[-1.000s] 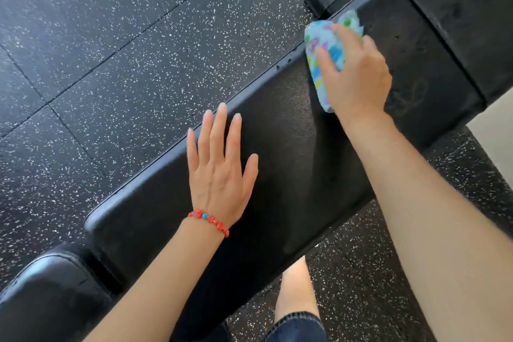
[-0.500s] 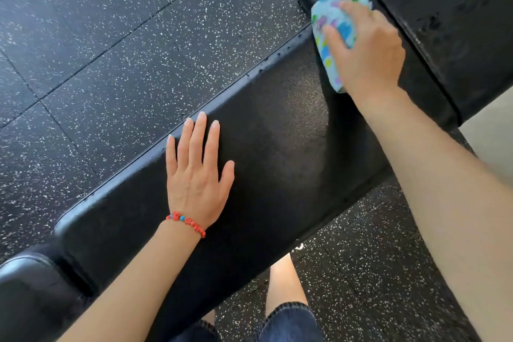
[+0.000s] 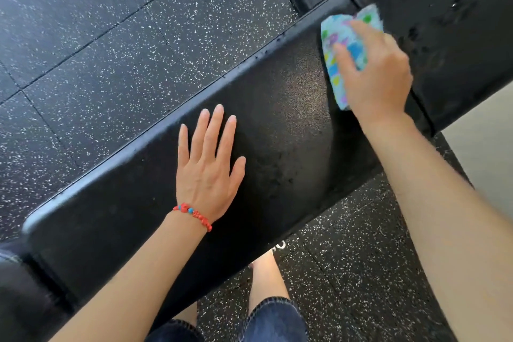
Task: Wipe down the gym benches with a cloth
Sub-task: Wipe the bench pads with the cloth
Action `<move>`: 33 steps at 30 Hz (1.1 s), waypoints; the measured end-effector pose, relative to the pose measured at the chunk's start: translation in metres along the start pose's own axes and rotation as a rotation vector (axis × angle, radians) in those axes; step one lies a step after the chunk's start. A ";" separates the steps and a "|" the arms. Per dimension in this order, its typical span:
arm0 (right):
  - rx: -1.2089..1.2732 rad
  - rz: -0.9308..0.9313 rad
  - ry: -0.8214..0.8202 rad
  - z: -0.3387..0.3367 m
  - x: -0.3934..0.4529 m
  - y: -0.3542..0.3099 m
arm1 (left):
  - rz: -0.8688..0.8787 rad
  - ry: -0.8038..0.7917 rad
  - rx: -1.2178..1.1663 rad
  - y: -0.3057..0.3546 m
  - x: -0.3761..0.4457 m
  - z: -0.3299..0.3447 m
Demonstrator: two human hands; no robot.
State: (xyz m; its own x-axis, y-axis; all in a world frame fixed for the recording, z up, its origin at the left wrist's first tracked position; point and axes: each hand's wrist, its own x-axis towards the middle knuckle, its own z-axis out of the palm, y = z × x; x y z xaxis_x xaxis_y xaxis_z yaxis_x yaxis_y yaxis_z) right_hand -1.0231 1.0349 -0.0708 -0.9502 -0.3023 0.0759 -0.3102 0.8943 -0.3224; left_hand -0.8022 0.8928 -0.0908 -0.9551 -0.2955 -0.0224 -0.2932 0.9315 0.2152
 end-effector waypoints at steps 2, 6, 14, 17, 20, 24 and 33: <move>0.038 0.044 0.006 0.000 -0.007 -0.003 | -0.009 -0.018 0.016 -0.001 -0.001 0.001; 0.052 -0.171 -0.008 0.006 -0.064 -0.023 | 0.006 -0.018 0.017 -0.002 0.000 0.001; 0.011 0.054 0.047 -0.013 -0.035 0.027 | 0.032 -0.002 -0.052 -0.011 -0.009 -0.005; 0.065 0.166 0.053 -0.010 -0.053 0.012 | 0.035 -0.005 -0.044 -0.019 -0.024 -0.009; 0.086 0.078 0.039 0.004 -0.109 -0.022 | 0.045 -0.008 -0.026 -0.026 -0.039 -0.009; 0.086 -0.128 0.024 0.015 -0.176 -0.065 | 0.078 -0.027 0.008 -0.030 -0.046 -0.004; 0.078 0.279 0.173 -0.003 -0.151 -0.026 | 0.087 -0.034 -0.015 -0.027 -0.045 -0.006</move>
State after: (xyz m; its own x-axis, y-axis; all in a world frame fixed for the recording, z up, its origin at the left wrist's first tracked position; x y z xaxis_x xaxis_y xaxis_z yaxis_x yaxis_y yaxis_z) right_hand -0.8711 1.0580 -0.0710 -0.9912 0.0172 0.1315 -0.0405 0.9046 -0.4242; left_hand -0.7507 0.8794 -0.0894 -0.9779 -0.2062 -0.0359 -0.2088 0.9498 0.2328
